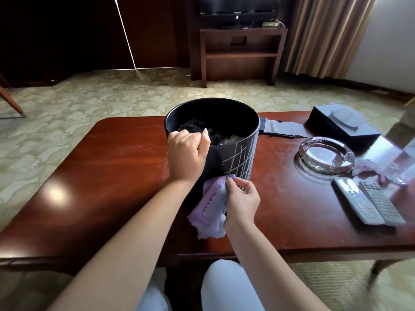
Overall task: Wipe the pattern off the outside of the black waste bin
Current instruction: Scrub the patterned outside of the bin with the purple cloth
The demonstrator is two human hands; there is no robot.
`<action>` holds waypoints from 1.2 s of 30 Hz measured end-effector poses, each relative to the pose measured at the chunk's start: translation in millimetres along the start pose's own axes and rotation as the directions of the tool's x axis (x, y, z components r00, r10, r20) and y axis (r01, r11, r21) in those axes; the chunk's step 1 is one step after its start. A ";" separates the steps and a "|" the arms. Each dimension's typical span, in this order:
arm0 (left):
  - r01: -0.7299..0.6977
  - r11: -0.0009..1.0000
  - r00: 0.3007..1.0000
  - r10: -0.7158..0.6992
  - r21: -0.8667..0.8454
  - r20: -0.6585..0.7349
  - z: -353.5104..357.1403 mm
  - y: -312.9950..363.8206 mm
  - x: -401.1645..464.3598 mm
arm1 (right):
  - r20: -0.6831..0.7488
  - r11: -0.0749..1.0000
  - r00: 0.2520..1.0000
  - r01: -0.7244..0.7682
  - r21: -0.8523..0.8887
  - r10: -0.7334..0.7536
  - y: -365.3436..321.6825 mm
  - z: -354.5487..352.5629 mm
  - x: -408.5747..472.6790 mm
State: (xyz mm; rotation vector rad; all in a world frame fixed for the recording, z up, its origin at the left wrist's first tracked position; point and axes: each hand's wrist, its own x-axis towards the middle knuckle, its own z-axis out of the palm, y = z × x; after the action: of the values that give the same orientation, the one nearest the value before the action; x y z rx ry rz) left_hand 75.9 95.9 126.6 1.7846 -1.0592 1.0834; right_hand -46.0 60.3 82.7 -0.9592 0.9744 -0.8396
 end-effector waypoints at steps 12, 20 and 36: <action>-0.011 1.000 1.000 0.011 0.004 0.009 -1.6 0.2 0.7 | -0.130 0.962 0.955 -0.272 -0.030 0.266 33.2 -0.7 -1.4; -0.009 1.000 1.000 0.009 -0.026 0.007 -0.9 0.5 0.1 | -0.042 0.975 0.977 -0.204 0.083 0.208 -22.8 19.2 -12.9; 0.106 0.978 0.994 -0.105 -0.181 0.016 -5.5 1.6 1.3 | 0.040 0.976 0.977 0.208 0.058 -0.210 -61.0 27.4 -26.6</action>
State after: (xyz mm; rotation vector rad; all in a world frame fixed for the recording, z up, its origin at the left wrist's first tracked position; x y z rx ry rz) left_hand 73.4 100.0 129.9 1.6791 -1.0207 0.8879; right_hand -38.5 70.5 153.5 -1.0425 0.8163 -1.0106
